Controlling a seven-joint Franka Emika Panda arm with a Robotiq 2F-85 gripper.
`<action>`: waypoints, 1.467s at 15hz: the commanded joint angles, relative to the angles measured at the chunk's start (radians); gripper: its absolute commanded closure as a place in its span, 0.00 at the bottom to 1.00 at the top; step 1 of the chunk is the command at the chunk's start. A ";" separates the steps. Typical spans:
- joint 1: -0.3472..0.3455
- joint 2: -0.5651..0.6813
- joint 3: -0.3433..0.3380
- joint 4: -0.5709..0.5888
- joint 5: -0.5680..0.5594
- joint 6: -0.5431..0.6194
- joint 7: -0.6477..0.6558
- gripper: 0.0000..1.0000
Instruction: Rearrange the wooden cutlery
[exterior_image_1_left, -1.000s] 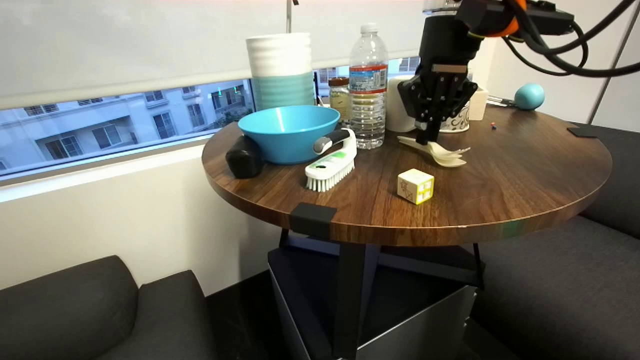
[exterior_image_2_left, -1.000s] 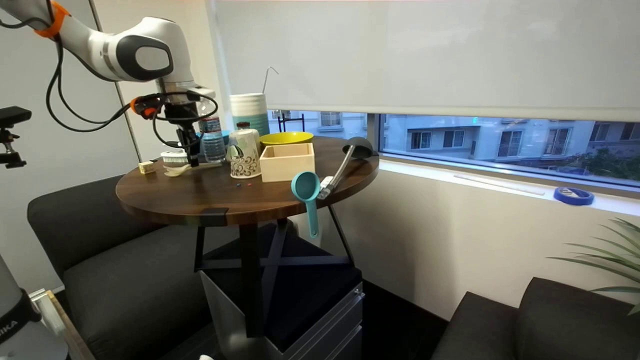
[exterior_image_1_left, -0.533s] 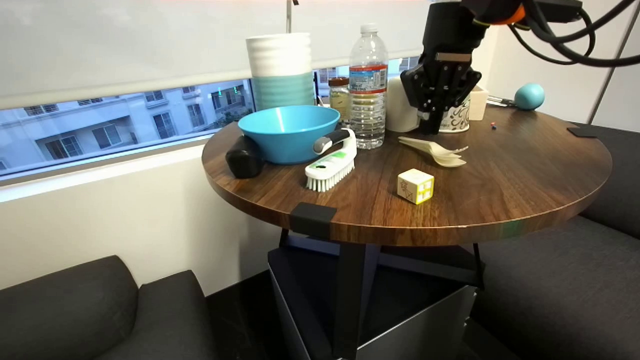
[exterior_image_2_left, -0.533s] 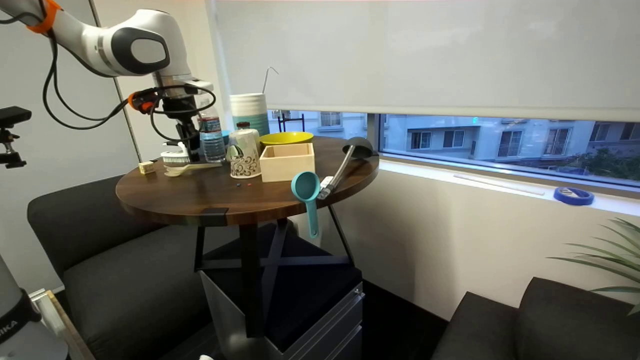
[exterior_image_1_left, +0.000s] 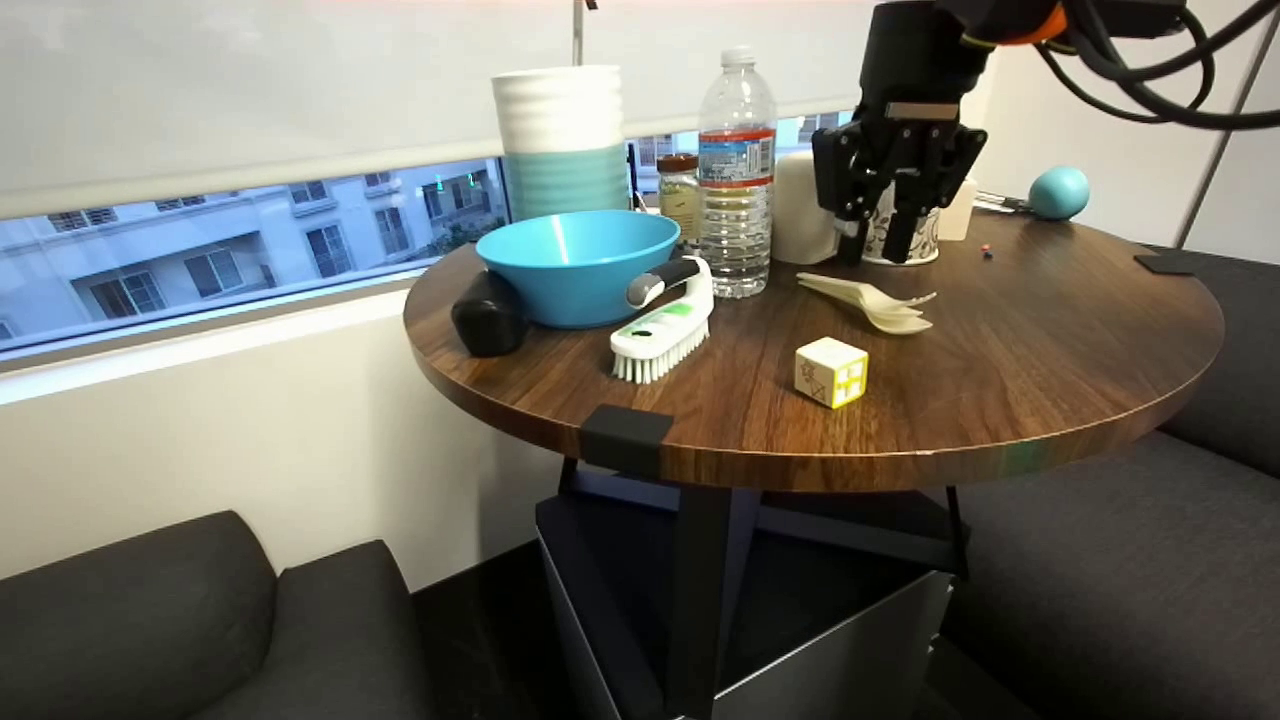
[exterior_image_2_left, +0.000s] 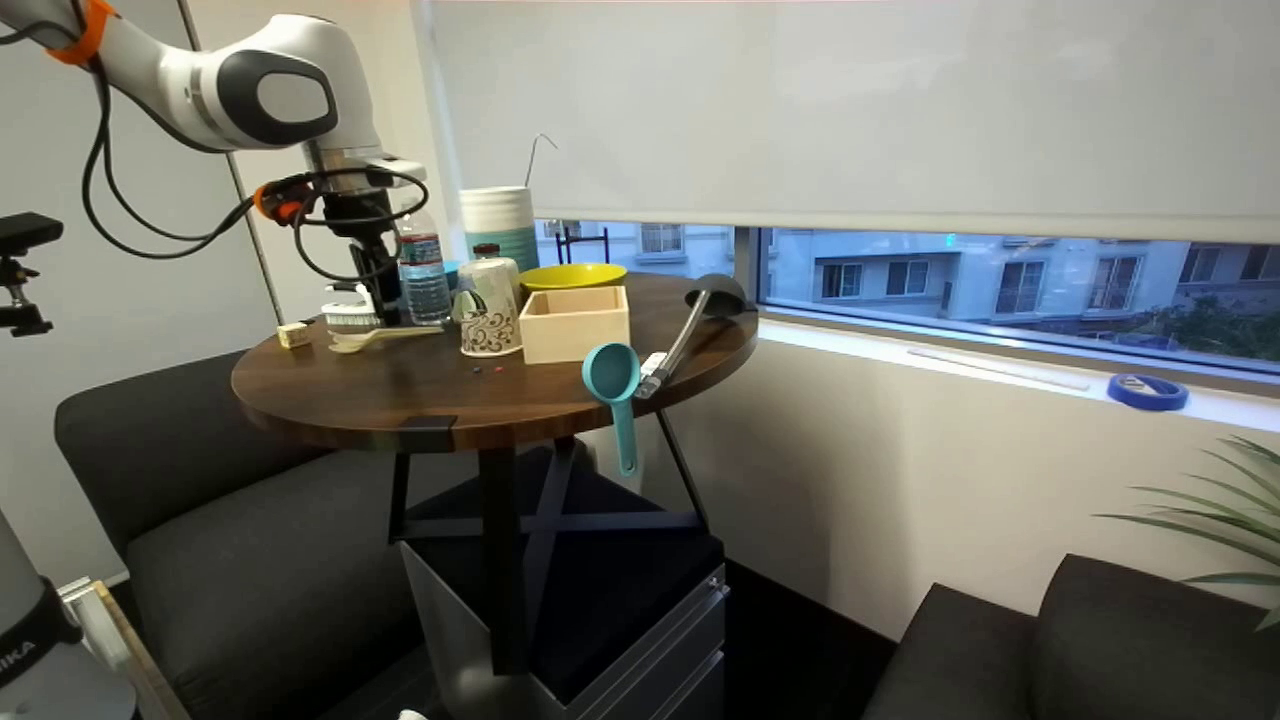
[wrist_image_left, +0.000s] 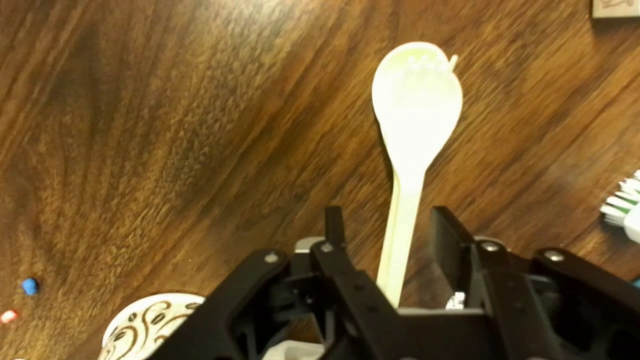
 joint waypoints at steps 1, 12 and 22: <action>0.004 0.007 0.010 -0.004 -0.013 -0.008 0.017 0.39; 0.014 0.041 0.022 0.010 -0.015 -0.008 0.013 0.61; 0.016 0.048 0.026 0.013 -0.017 -0.008 0.012 0.73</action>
